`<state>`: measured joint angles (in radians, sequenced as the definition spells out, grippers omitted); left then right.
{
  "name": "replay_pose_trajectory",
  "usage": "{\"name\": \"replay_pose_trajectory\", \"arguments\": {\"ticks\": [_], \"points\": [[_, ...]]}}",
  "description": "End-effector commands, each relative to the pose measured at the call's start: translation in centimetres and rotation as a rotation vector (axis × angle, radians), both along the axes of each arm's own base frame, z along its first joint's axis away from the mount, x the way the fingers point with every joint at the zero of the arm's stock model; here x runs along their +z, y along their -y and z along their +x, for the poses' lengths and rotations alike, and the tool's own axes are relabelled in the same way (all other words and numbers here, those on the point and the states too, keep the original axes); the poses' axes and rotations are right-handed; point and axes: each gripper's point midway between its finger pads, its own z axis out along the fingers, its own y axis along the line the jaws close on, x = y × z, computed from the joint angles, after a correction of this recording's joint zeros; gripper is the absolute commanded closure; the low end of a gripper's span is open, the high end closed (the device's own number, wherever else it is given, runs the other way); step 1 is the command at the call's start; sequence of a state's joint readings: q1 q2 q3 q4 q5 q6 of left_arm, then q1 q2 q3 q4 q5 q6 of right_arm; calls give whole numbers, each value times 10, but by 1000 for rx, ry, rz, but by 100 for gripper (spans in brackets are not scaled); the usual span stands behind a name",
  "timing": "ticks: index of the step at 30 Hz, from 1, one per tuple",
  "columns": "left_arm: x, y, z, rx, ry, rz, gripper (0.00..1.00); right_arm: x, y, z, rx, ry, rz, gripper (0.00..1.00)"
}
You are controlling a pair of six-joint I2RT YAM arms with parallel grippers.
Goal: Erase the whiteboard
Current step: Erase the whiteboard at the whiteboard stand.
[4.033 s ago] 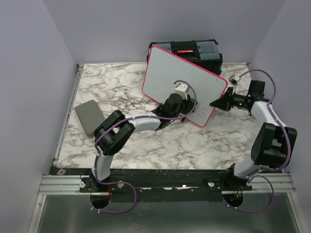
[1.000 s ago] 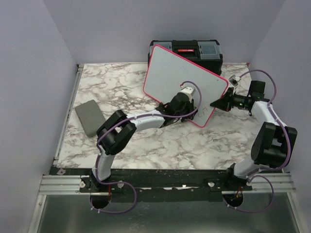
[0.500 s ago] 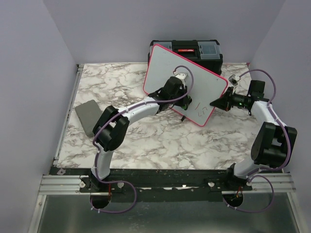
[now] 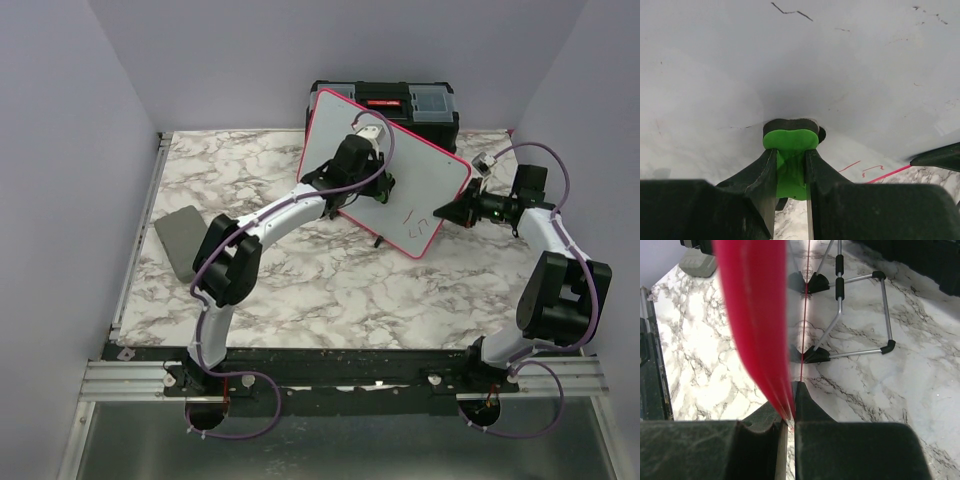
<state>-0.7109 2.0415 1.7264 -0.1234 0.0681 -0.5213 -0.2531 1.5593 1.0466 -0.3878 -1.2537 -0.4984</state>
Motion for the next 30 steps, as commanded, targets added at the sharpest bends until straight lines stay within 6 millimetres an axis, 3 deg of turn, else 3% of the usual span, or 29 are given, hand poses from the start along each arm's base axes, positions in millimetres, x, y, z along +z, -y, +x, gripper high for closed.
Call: {"name": "replay_pose_trajectory", "arguments": {"ticks": [1, 8, 13, 22, 30], "points": [[71, 43, 22, -22, 226, -196, 100, 16, -24, -29, 92, -103, 133, 99], [58, 72, -18, -131, 228, -194, 100, 16, -24, -28, 93, -101, 134, 99], [26, 82, -46, -184, 203, -134, 100, 17, -24, -29, 94, -100, 135, 99], [-64, 61, -72, -132, 47, -40, 100, 17, -24, -29, 97, -99, 137, 99], [-100, 46, -87, -114, -10, 15, 100, 17, -24, -30, 97, -100, 138, 99]]}}
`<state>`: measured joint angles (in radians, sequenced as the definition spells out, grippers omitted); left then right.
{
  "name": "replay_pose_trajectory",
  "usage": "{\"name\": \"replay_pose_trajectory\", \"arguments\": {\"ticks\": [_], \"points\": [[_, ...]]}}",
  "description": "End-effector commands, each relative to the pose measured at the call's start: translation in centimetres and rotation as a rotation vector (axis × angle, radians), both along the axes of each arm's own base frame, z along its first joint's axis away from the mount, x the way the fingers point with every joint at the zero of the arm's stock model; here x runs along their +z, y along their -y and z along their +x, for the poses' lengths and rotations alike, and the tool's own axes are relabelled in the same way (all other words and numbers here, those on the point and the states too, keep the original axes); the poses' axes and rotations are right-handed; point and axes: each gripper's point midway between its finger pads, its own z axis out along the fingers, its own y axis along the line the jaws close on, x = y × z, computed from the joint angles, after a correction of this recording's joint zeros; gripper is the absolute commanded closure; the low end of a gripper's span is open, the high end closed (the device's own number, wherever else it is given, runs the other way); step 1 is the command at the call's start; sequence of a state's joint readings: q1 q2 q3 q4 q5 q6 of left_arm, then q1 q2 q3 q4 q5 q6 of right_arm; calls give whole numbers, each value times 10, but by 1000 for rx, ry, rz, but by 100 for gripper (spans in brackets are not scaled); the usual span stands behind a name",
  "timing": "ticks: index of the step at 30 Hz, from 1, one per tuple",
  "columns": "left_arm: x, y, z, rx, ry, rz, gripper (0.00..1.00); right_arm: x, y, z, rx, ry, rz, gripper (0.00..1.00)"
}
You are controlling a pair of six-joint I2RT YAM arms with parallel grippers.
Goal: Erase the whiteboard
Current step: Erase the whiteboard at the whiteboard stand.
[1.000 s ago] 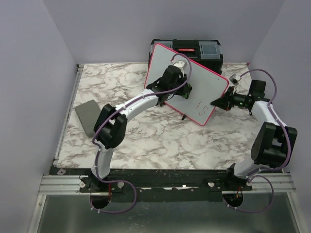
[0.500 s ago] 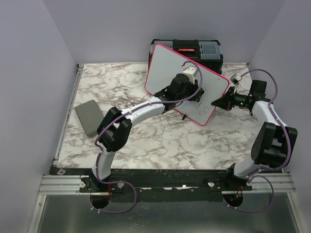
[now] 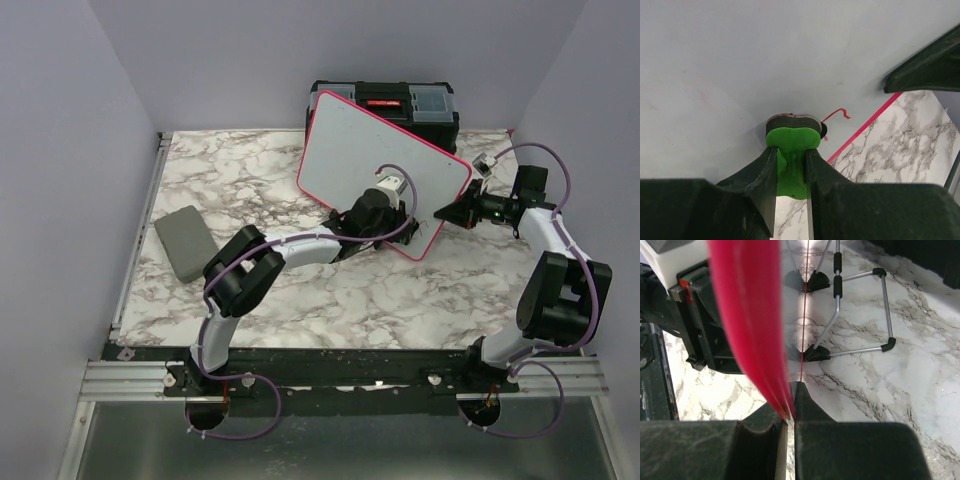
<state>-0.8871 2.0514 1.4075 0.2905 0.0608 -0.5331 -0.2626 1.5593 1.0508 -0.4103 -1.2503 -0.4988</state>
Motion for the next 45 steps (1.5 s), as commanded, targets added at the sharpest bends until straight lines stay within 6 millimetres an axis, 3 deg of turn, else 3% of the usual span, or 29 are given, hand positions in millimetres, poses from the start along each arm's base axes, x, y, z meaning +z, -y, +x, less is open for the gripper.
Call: {"name": "replay_pose_trajectory", "arguments": {"ticks": [1, 6, 16, 20, 22, 24, 27, 34, 40, 45], "points": [[-39, -21, -5, 53, -58, 92, 100, 18, -27, -28, 108, -81, 138, 99], [-20, -32, 9, 89, -17, 95, 100, 17, -27, -28, 108, -85, 139, 99], [82, -29, 66, 128, 125, 22, 100, 18, -27, -28, 107, -80, 136, 99], [108, -26, 77, 138, 156, -4, 100, 18, -27, -28, 107, -81, 136, 99], [111, -24, 79, 136, 157, -12, 100, 18, -27, -28, 109, -81, 136, 99], [105, -20, 77, 127, 142, -13, 100, 18, -27, -28, 107, -81, 136, 99], [80, -15, 68, 112, 106, 16, 100, 17, -27, -28, 108, -81, 136, 99], [18, 0, 28, 44, 3, 50, 100, 17, -27, -28, 108, -85, 137, 99], [-26, -6, 3, 32, -44, 114, 100, 17, -27, -28, 108, -85, 136, 99], [-49, -17, -13, 24, -63, 141, 100, 17, -27, -28, 108, -85, 137, 99]]}}
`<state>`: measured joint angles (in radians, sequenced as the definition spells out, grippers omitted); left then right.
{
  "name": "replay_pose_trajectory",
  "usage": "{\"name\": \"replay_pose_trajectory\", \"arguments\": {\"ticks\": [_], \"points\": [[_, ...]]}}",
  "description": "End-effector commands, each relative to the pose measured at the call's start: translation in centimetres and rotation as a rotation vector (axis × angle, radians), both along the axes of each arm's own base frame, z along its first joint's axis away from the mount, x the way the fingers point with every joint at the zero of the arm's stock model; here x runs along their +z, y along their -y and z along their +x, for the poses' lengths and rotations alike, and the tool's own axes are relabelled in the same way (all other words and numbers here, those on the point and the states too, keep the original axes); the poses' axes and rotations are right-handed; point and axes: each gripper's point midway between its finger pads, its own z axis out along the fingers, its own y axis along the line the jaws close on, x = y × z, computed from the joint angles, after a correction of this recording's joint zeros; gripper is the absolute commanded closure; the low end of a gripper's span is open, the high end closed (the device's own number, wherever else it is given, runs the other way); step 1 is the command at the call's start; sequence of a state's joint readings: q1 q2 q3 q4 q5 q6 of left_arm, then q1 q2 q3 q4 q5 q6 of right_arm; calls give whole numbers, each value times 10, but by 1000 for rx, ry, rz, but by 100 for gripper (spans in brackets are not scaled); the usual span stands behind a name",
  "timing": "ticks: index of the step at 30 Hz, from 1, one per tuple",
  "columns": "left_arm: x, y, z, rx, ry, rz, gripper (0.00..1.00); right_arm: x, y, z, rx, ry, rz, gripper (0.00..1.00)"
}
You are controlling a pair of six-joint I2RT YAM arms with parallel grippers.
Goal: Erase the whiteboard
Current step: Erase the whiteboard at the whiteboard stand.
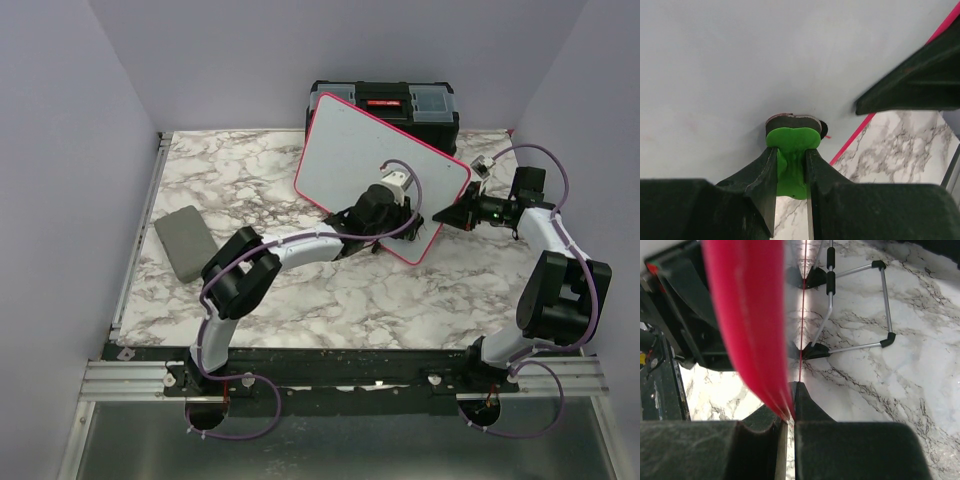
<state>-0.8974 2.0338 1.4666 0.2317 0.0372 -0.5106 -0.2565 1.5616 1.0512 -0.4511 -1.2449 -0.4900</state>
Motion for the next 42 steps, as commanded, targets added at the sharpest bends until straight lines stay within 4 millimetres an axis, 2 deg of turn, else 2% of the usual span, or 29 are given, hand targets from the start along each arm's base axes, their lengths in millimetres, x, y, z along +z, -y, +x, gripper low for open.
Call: {"name": "replay_pose_trajectory", "arguments": {"ticks": [1, 10, 14, 22, 32, 35, 38, 42], "points": [[-74, -25, -15, 39, -89, 146, 100, 20, -24, -23, 105, -33, 129, 99], [-81, -41, -25, 68, -128, 168, 100, 22, -24, -23, 105, -29, 129, 99], [-76, -47, -23, 96, -120, 162, 100, 22, -24, -23, 106, -29, 130, 99], [-38, -58, 16, 162, -73, 133, 100, 23, -25, -23, 107, -28, 130, 99], [34, -51, 64, 187, 22, 63, 100, 21, -24, -23, 105, -30, 129, 99], [45, -53, 72, 196, 38, 51, 100, 21, -24, -22, 106, -31, 128, 99], [42, -60, 77, 211, 31, 56, 100, 20, -24, -22, 105, -34, 129, 99], [20, -70, 74, 222, -20, 60, 100, 20, -24, -22, 106, -35, 129, 99]]}}
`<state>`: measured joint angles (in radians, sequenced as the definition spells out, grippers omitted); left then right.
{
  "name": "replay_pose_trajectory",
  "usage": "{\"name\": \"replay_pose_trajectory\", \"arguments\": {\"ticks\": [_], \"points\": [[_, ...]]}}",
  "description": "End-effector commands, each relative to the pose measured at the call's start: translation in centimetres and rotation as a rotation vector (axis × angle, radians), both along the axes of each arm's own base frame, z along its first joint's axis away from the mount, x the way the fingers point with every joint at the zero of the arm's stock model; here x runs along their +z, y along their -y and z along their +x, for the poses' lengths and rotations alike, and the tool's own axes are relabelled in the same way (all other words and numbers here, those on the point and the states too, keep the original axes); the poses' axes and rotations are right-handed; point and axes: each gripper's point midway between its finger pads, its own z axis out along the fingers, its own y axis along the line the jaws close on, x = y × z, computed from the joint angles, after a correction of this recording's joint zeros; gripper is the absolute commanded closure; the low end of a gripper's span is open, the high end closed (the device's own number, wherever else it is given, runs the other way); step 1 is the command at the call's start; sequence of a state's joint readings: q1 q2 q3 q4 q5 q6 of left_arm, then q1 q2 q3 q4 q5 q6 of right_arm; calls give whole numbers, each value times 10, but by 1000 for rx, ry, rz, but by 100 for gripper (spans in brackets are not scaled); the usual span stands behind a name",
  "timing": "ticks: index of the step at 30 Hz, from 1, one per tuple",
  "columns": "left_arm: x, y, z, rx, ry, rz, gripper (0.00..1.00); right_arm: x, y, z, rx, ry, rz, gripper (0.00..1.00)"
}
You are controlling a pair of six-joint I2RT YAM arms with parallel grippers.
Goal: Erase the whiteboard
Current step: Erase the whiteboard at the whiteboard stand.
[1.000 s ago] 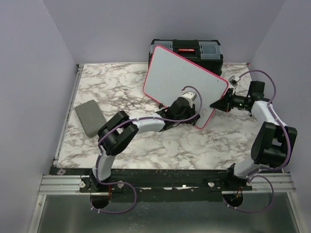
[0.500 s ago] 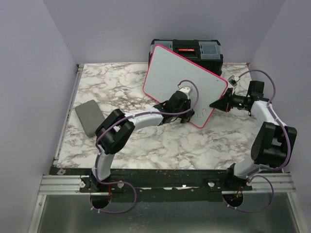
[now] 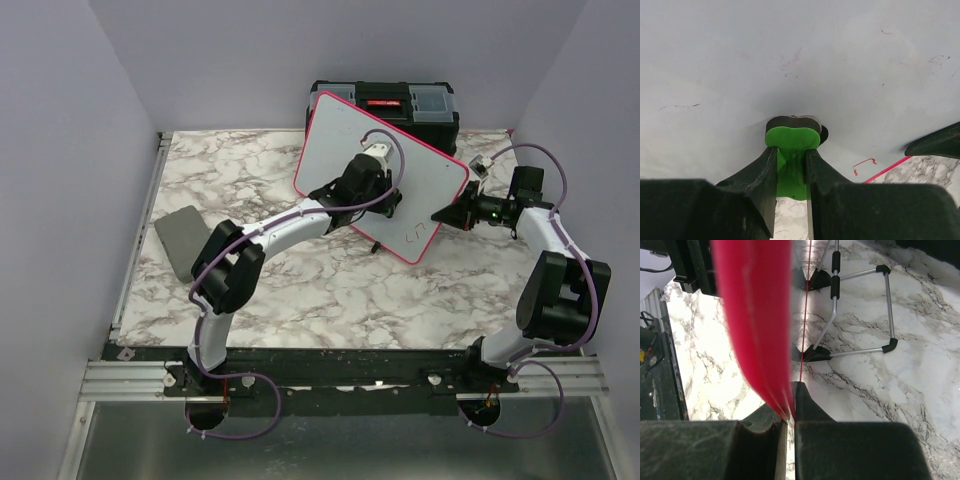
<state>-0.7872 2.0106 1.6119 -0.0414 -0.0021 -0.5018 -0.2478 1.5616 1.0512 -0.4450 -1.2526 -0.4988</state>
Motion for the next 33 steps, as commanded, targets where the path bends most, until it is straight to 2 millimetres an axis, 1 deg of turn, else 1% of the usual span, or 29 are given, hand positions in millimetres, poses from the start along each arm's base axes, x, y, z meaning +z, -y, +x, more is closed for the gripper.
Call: {"name": "replay_pose_trajectory", "arguments": {"ticks": [1, 4, 8, 10, 14, 17, 19, 23, 26, 28, 30, 33], "points": [[-5, -17, 21, 76, 29, -32, 100, 18, -21, -22, 92, -50, 126, 99], [-15, -10, 11, 49, 0, -51, 100, 17, -21, -22, 92, -53, 127, 99], [-12, 18, -6, -34, 39, -24, 100, 17, -21, -22, 92, -55, 125, 99], [-5, 29, -10, -57, 58, -31, 100, 17, -21, -22, 92, -55, 125, 99], [15, 41, -15, -86, 114, -43, 100, 18, -21, -22, 92, -51, 124, 99], [23, 48, -25, -115, 151, -42, 100, 17, -21, -22, 92, -52, 124, 99], [21, 51, -30, -126, 154, -42, 100, 18, -21, -22, 93, -52, 125, 99], [9, 59, -41, -147, 135, -39, 100, 19, -21, -23, 94, -50, 126, 99], [6, 61, -42, -148, 134, -40, 100, 19, -22, -23, 95, -49, 127, 99], [14, 60, -38, -137, 157, -40, 100, 19, -22, -23, 95, -48, 127, 99], [33, 59, -29, -126, 194, -43, 100, 20, -21, -23, 94, -48, 126, 99], [69, 59, -14, -111, 260, -54, 100, 20, -22, -23, 95, -47, 127, 99]]}}
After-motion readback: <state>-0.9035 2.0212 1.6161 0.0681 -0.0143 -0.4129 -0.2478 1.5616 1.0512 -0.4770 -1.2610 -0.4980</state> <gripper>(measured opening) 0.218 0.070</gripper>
